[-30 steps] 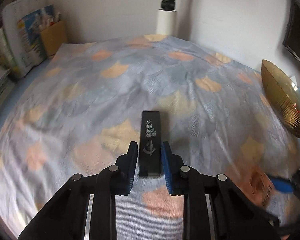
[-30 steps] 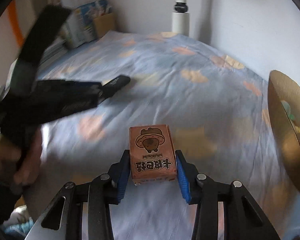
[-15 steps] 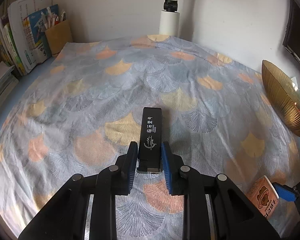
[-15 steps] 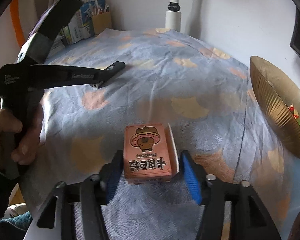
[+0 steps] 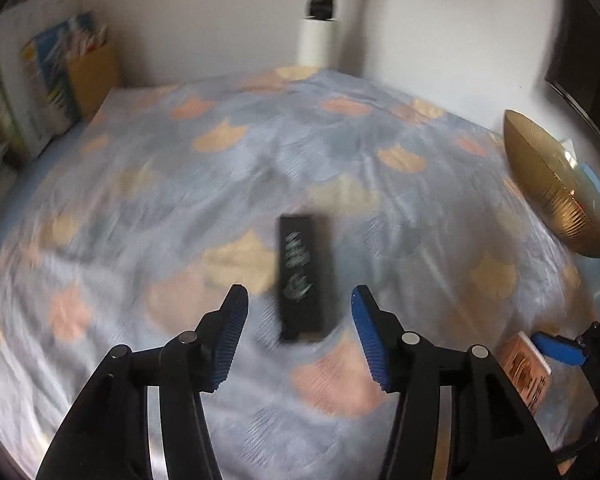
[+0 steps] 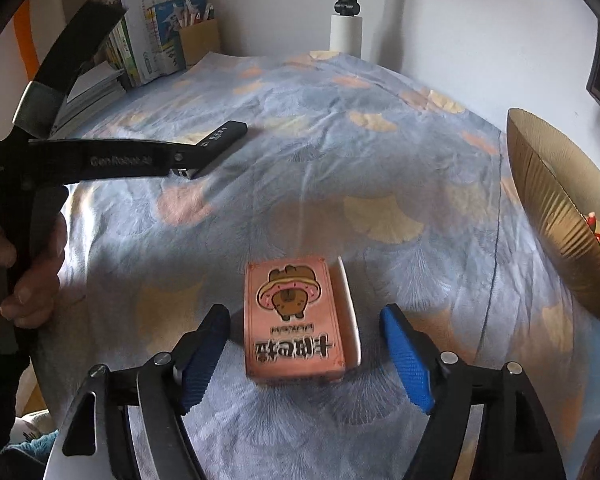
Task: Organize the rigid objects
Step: 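Lift both held items and carry them over the amber bowl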
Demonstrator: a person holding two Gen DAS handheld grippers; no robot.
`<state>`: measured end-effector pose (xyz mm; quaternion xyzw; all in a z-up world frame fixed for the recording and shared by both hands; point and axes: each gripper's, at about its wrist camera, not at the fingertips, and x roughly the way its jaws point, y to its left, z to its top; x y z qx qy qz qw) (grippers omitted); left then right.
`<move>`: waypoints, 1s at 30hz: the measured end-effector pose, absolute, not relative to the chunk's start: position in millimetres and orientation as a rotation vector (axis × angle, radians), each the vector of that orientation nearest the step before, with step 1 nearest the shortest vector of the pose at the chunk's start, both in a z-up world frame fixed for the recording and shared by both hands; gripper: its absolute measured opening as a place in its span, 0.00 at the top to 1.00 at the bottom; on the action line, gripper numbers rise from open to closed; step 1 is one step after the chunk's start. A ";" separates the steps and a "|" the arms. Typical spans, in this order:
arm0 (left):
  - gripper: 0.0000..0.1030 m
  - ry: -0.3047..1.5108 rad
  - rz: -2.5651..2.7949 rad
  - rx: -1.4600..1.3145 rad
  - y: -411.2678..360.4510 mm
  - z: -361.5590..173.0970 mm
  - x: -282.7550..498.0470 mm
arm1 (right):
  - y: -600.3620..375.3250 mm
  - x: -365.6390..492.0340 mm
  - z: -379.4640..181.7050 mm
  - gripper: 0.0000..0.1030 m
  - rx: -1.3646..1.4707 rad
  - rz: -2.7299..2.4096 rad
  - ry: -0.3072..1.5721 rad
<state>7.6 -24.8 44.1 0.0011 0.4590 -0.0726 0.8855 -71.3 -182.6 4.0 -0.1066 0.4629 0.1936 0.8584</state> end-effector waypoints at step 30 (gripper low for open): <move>0.79 0.722 -0.322 -0.052 -86.6 141.2 -98.3 | -253.4 -172.1 85.7 0.61 -0.004 0.206 0.764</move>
